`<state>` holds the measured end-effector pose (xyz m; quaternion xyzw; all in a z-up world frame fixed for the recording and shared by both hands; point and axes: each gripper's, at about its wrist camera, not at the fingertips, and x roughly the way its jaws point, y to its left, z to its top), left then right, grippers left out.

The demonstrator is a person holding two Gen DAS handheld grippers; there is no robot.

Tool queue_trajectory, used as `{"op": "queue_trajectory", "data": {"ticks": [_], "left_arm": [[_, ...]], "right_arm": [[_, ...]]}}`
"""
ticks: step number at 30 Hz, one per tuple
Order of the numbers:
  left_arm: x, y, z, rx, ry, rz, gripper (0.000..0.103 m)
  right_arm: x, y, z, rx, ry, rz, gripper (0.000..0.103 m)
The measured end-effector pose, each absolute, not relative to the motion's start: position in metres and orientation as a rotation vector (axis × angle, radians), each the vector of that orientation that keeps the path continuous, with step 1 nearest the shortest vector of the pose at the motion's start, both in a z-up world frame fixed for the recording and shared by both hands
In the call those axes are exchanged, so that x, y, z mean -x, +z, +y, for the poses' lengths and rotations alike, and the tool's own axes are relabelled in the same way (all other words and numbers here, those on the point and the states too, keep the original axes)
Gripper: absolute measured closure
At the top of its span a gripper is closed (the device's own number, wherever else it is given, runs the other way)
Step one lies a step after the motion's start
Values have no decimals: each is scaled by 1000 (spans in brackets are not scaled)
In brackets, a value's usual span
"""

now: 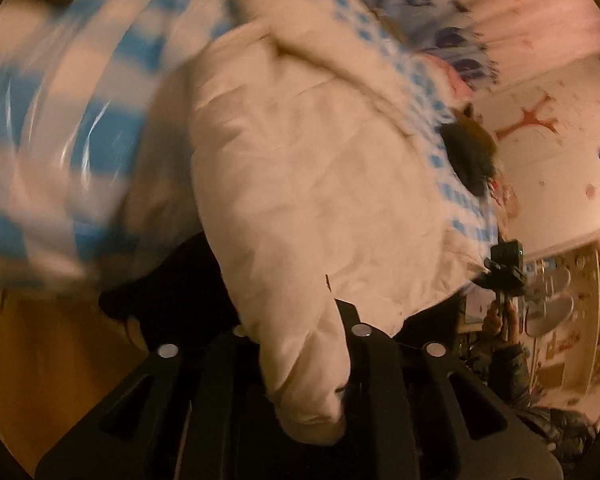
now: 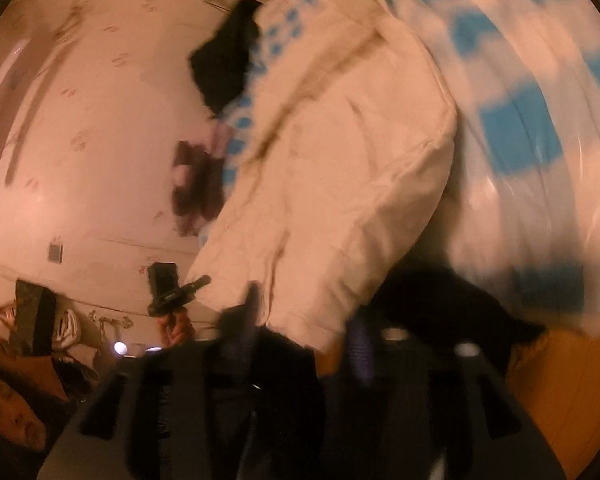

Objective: Fold large clothes

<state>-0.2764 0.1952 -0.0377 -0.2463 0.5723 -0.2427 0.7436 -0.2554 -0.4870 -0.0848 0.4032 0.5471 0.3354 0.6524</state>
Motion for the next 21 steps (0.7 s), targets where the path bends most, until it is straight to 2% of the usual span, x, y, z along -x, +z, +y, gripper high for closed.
{"op": "queue_trajectory", "data": {"ticks": [2,4,5,8,9,10,11,12,13,14,15,18,21], "left_arm": [[278,-44,204,625,-549,1233,85],[280,-40,201,606,-548,1226,79],[279,-37,196,587,-552,1226,71],[271,-31,189,533,-489,1230,37],[267,-30,187,528,-467,1232,35],[265,-31,183,529,-467,1242,35],[262,-33,179,527,-470,1252,35],[261,-34,176,522,-480,1252,49],[260,-36,173,507,-481,1254,59],[260,-38,172,477,-448,1249,85],[260,-40,174,513,-462,1251,93],[266,-32,175,532,-463,1212,96],[274,-10,179,576,-506,1147,97]], "right_arm": [[252,-100,-491,-959,749,1255,38],[246,-112,-491,-988,754,1264,34],[242,-116,-490,-998,765,1264,32],[231,-126,-485,-1034,794,1264,31],[228,-127,-478,-1024,814,1265,31],[228,-126,-473,-1018,823,1261,34],[228,-124,-465,-1001,837,1253,44],[229,-123,-463,-986,831,1248,67],[231,-122,-462,-981,824,1236,74],[233,-120,-462,-990,825,1216,76],[235,-117,-461,-996,826,1193,79],[243,-98,-460,-1040,849,1090,83],[252,-69,-464,-1078,892,953,84]]}}
